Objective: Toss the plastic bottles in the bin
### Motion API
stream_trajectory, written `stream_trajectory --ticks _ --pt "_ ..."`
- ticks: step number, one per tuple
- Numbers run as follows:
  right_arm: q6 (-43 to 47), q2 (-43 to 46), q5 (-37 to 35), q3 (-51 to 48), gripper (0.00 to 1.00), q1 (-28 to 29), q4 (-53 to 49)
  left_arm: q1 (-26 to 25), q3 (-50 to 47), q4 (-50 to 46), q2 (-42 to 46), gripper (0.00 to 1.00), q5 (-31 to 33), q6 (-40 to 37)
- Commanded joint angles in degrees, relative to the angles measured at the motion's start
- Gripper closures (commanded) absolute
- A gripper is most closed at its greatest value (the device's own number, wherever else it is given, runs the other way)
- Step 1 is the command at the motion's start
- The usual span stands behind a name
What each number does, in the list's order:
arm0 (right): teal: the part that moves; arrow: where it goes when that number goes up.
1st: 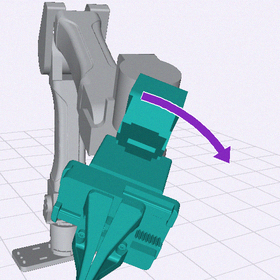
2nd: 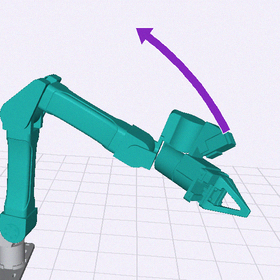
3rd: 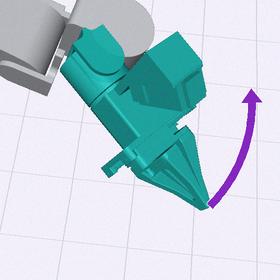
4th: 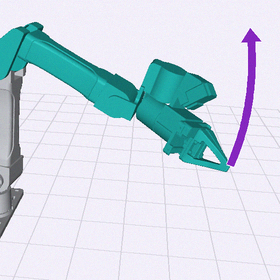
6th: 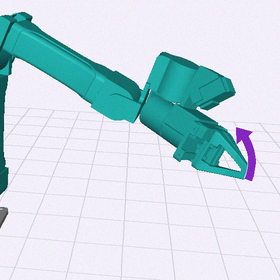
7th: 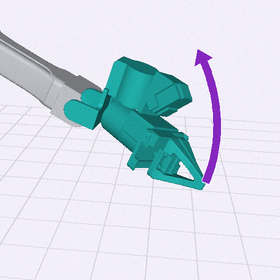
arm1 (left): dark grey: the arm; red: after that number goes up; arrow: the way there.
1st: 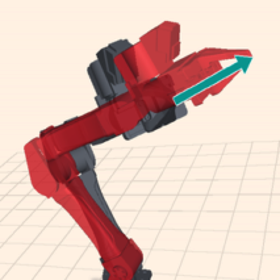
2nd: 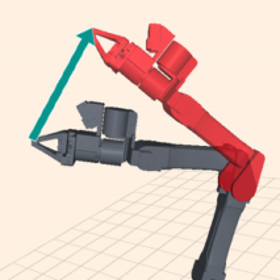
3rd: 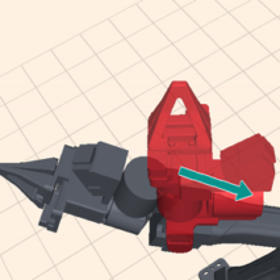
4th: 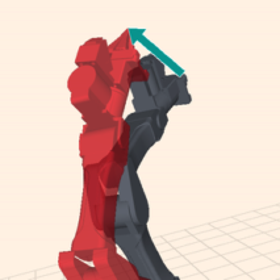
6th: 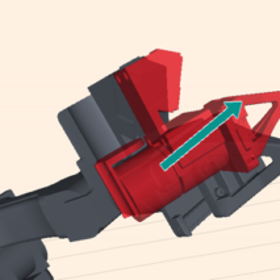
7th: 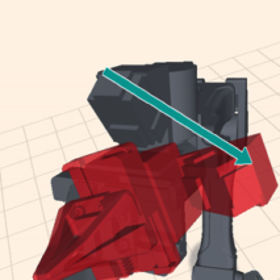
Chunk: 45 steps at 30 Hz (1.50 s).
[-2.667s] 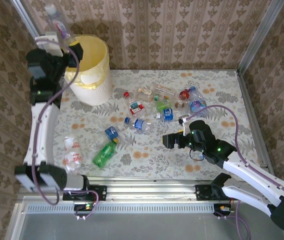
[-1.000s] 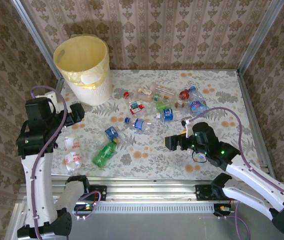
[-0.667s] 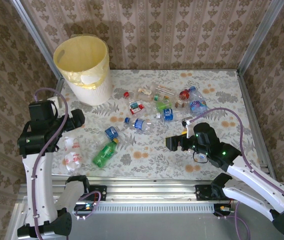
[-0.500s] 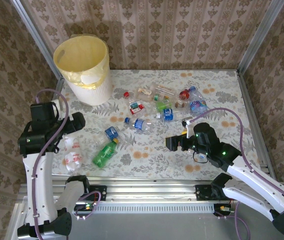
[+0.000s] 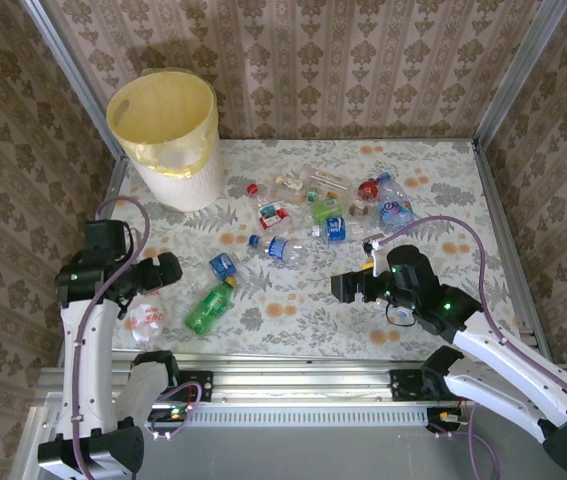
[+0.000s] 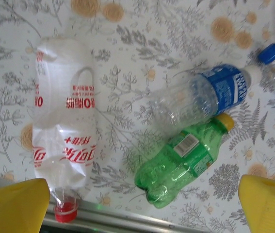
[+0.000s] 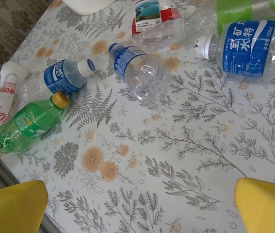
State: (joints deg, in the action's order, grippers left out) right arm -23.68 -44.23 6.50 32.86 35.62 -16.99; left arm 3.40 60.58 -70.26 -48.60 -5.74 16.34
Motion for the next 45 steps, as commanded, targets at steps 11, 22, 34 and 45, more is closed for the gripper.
stream_trajectory --ticks 11,22,34,45 --pt "1.1 0.6 3.5 0.1 0.0 -2.5 0.2 0.8 -2.9 -3.9 -2.0 0.0 0.2 5.3" --pt "1.2 -1.0 8.5 -0.4 0.0 -6.8 2.6 1.0 -6.1 -1.0 -5.3 0.0 1.7 12.1" --pt "1.0 -3.0 11.5 -0.7 0.0 -9.5 4.7 1.0 -13.9 1.9 -4.7 0.0 6.5 25.1" --pt "0.7 -3.0 11.8 -0.9 0.0 -10.0 4.9 0.8 -19.4 3.4 -4.1 0.0 7.6 31.3"
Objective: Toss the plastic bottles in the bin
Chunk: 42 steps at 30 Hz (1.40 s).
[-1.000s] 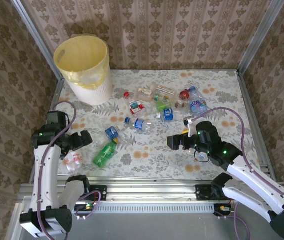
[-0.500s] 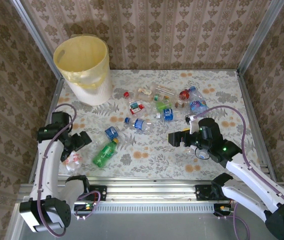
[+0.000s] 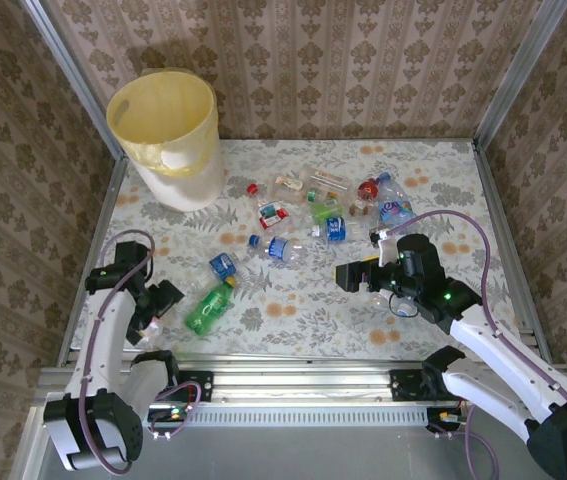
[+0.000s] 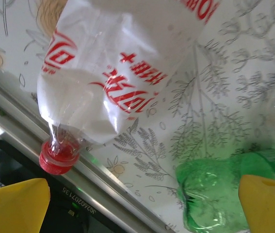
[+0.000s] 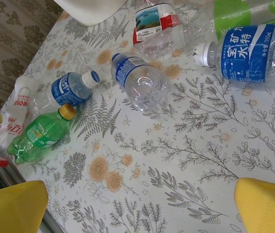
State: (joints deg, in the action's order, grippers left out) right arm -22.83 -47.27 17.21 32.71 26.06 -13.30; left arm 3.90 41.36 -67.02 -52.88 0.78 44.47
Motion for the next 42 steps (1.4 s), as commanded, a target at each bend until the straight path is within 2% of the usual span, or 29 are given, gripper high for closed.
stream_trajectory --ticks 1,5,13,18,28,35,38,42 --pt "-0.2 0.0 1.2 -0.7 0.0 -0.4 1.2 0.3 -0.1 -0.2 0.2 0.0 2.4 3.5" --pt "-0.4 0.2 1.2 -1.1 0.0 -0.4 1.4 0.4 -0.1 1.1 -0.2 0.0 5.2 3.8" --pt "-0.8 0.4 1.3 -1.4 0.0 -0.5 1.5 1.0 -0.3 8.1 -6.4 0.0 4.9 0.7" --pt "-0.6 0.6 1.3 -1.3 0.0 -0.6 1.0 2.8 -0.9 11.0 -8.9 0.0 7.3 -0.7" --pt "-1.6 1.6 1.8 -2.0 0.0 -0.7 1.2 9.9 -3.0 21.0 -16.0 0.0 3.2 -5.3" --pt "-1.7 2.3 1.9 -1.9 0.0 -0.7 0.7 11.0 -3.9 27.5 -20.4 0.01 0.0 -9.0" --pt "-2.0 2.1 1.9 -1.9 0.0 -0.8 0.7 11.0 -4.5 30.1 -21.9 0.04 -2.3 -10.2" --pt "-2.4 1.8 2.0 -1.7 0.0 -0.8 0.9 11.0 -5.2 32.4 -21.4 0.14 -5.0 -11.3"
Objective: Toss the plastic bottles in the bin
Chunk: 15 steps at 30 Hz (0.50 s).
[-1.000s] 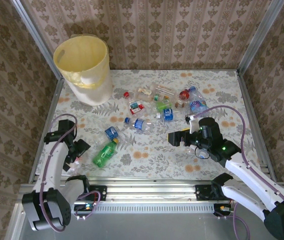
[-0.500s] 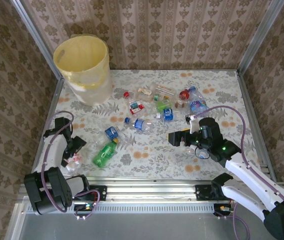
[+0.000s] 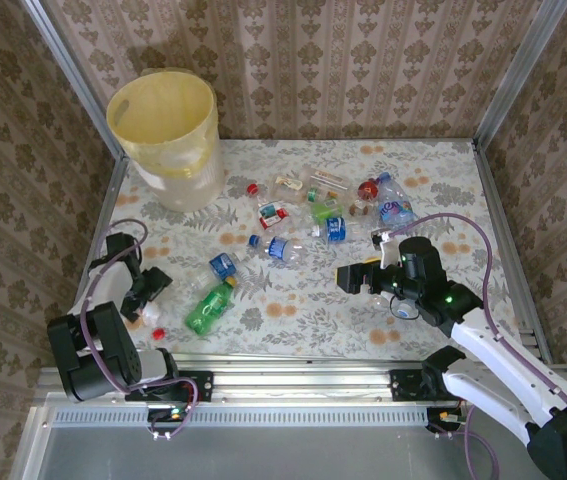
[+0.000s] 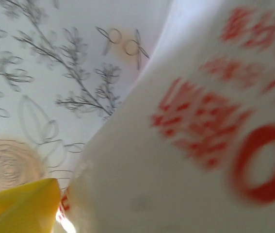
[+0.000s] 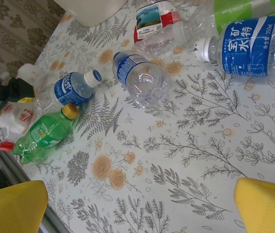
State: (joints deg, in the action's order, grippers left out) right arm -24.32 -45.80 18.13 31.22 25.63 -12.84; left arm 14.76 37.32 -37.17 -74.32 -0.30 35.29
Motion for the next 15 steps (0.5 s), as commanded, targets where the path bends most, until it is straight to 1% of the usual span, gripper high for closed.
stream_trajectory --ticks 1,7,10,12,15 --pt "-1.0 0.4 1.0 -0.2 0.0 -0.3 0.5 0.2 -1.3 2.6 0.6 0.16 -4.0 -2.6" --pt "-1.5 0.2 0.8 -0.5 0.0 -0.3 0.7 0.2 -1.7 2.2 3.3 0.3 -4.7 -4.3" --pt "-1.7 0.2 0.6 -0.5 0.0 -0.3 0.6 0.0 -2.2 2.4 4.7 0.36 -6.0 -4.4" --pt "-1.7 0.2 0.5 -0.5 0.0 -0.3 0.5 -0.2 -2.2 2.3 5.5 0.4 -6.3 -4.3" --pt "-1.7 0.3 0.4 -0.4 0.0 -0.3 0.3 -0.3 -2.2 1.8 6.7 0.42 -6.4 -4.1"
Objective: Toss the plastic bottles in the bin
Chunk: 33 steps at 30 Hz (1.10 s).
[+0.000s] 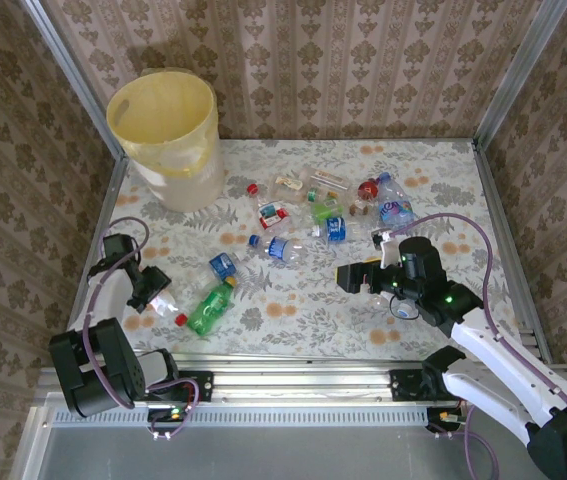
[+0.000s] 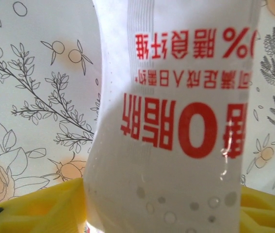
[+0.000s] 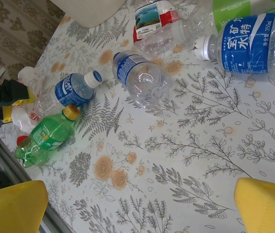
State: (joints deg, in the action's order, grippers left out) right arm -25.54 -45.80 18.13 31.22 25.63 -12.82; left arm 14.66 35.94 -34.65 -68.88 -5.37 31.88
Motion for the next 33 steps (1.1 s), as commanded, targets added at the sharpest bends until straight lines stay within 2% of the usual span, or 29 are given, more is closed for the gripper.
stream_trajectory --ticks 1,5,16,30,33 --pt "-0.5 0.2 0.3 -0.4 0.0 -0.3 0.2 -0.3 -0.7 -0.8 1.8 0.44 -1.4 -0.8" --pt "-0.9 0.2 0.2 -0.4 0.0 -0.3 0.4 -0.9 -0.5 -0.3 4.0 0.51 -2.5 -0.9" --pt "-1.5 0.4 -0.1 -0.4 0.0 -0.3 0.0 -3.3 0.7 0.2 10.4 0.58 -3.8 -1.1" --pt "-1.4 0.4 -0.5 -0.9 0.0 -0.3 -0.4 -3.3 -0.3 3.5 2.3 0.54 -3.3 -1.9" --pt "-1.5 0.7 -0.5 -1.1 0.0 -0.3 -0.4 -3.3 -1.3 3.3 2.4 0.49 -2.4 -2.1"
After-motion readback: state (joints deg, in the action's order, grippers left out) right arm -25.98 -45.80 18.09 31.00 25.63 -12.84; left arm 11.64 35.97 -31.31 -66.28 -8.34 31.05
